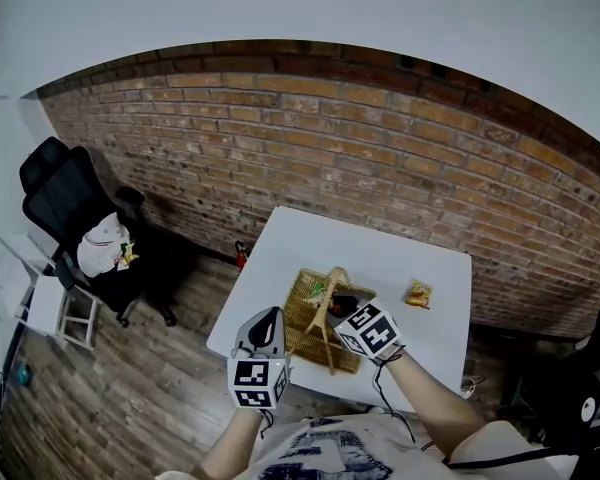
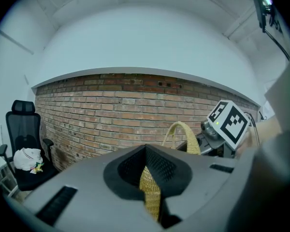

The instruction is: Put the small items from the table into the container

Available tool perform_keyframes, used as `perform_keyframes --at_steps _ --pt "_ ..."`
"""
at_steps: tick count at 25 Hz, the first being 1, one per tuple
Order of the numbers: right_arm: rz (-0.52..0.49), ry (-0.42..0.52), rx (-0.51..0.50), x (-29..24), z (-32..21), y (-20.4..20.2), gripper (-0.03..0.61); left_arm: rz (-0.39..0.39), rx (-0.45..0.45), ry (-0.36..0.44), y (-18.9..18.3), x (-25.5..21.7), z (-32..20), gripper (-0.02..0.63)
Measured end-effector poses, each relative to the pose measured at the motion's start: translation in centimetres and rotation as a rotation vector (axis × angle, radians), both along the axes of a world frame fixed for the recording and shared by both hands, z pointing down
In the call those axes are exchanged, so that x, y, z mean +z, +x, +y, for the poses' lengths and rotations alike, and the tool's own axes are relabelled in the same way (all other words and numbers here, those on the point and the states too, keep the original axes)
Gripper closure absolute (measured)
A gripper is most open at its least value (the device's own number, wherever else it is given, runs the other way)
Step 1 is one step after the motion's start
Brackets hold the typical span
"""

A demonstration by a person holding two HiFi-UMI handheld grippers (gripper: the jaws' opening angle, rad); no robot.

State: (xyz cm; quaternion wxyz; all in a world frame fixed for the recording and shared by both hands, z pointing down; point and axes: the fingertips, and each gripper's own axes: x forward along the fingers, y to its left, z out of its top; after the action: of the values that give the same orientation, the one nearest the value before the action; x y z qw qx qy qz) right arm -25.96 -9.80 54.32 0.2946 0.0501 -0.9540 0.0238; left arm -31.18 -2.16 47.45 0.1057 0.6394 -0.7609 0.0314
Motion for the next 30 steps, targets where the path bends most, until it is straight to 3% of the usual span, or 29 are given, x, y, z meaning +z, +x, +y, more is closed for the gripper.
perform_keyframes --at_steps 15,30 --pt "0.136 -0.006 -0.136 2.1 1.0 -1.1 0.459 0.002 -0.005 0.002 0.3 -0.1 0.2 0.565" --pt "0.104 0.007 -0.132 1.7 1.1 -0.9 0.459 0.021 -0.006 0.001 0.8 0.2 0.5 0.565"
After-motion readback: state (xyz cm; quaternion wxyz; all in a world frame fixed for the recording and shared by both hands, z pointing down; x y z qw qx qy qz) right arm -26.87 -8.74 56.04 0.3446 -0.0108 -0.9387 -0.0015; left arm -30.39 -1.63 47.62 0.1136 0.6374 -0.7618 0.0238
